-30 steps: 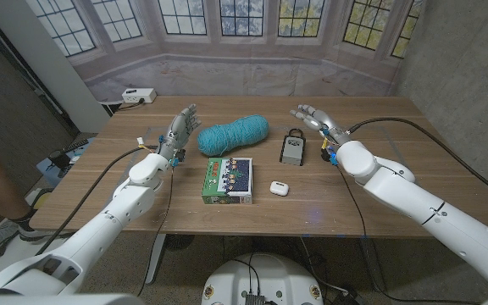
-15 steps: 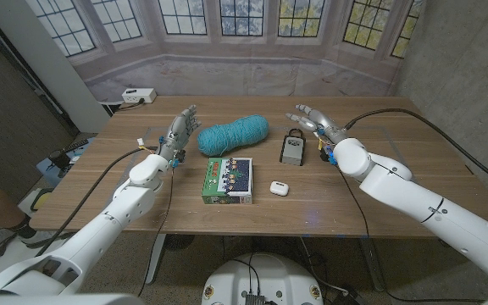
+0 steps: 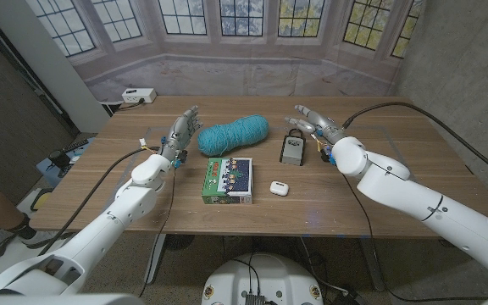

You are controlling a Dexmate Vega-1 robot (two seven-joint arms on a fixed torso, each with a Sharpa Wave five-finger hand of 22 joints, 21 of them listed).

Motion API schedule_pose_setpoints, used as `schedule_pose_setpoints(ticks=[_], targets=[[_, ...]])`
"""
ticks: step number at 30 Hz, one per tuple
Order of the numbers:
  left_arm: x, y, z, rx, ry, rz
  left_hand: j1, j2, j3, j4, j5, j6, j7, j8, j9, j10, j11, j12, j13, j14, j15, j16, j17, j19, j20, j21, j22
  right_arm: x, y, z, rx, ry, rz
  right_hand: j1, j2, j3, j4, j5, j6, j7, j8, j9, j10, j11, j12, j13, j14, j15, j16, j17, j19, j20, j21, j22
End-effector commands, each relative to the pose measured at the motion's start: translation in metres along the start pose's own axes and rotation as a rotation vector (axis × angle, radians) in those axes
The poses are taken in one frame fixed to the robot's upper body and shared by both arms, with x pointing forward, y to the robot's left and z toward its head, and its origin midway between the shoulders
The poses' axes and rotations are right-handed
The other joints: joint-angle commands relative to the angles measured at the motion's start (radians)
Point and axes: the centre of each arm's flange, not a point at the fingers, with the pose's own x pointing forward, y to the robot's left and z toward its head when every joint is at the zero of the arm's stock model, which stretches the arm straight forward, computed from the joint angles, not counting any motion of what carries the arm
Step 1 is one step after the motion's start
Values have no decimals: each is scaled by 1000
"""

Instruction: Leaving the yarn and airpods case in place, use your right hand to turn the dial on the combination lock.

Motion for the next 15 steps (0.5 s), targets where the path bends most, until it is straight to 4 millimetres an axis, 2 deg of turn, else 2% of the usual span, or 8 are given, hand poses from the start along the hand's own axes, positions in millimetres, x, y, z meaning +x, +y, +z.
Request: schedule_pose_setpoints(ticks=[1, 15], targets=[[-6, -1, -4, -3, 12, 8, 10, 0, 7, 1, -3, 4, 0, -3, 4, 2, 4, 2, 3, 10, 1, 0, 3, 8, 5, -1, 5, 3, 7, 10, -126, 38, 41, -16, -1, -4, 3, 0, 6, 10, 10, 4, 14, -1, 7, 1, -4, 0, 7, 2, -9, 0, 4, 5], [-9, -4, -6, -3, 20, 8, 9, 0, 11, 0, -4, 5, 1, -3, 5, 4, 5, 2, 3, 15, 2, 0, 3, 16, 5, -7, 6, 6, 17, 18, -274, 86, 73, -38, -7, -15, 10, 1, 14, 23, 15, 4, 40, -8, 13, 1, 9, -3, 16, 3, -30, -4, 3, 5]])
